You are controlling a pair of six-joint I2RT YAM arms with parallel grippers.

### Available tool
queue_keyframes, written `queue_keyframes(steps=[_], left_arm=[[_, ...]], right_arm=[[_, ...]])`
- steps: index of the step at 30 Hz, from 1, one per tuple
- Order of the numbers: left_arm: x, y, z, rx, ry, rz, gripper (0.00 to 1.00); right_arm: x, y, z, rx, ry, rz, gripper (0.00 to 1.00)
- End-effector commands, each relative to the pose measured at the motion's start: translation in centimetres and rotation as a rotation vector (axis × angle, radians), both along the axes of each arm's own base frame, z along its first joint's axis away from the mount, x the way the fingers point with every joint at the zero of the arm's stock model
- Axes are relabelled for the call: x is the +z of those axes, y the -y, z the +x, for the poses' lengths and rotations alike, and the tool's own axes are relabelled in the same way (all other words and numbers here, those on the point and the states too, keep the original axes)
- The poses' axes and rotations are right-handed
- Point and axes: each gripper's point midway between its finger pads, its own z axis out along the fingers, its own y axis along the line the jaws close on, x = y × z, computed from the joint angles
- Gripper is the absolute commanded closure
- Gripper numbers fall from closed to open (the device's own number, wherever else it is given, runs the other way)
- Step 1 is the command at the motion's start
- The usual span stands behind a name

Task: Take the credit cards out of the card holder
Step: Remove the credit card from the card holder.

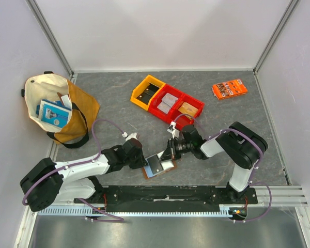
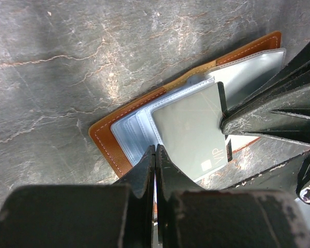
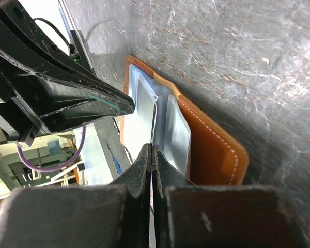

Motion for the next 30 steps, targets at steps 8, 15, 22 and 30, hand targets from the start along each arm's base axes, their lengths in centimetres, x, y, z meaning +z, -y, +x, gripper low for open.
queue_keyframes(steps=[8, 15, 22, 30], left_arm=[[-1.1, -1.5, -1.2, -0.016, -0.030, 0.051, 0.98], [3.7, 2.1, 0.6, -0.052, 0.103, -0.154, 0.79], [2.7, 2.9, 1.4, -0.070, 0.087, -0.112, 0.92], [-0.2, 1.3, -0.1, -0.034, -0.005, -0.046, 0.98]], right_arm=[[-0.6, 0.6, -0.1, 0.016, 0.008, -0.019, 1.00], [-1.0, 0.5, 0.0, 0.010, -0.002, -0.025, 1.00], [-0.8, 0.3, -0.1, 0.011, -0.004, -0.017, 1.00], [-0.9, 0.5, -0.2, 0.002, -0.011, -0.015, 0.93]])
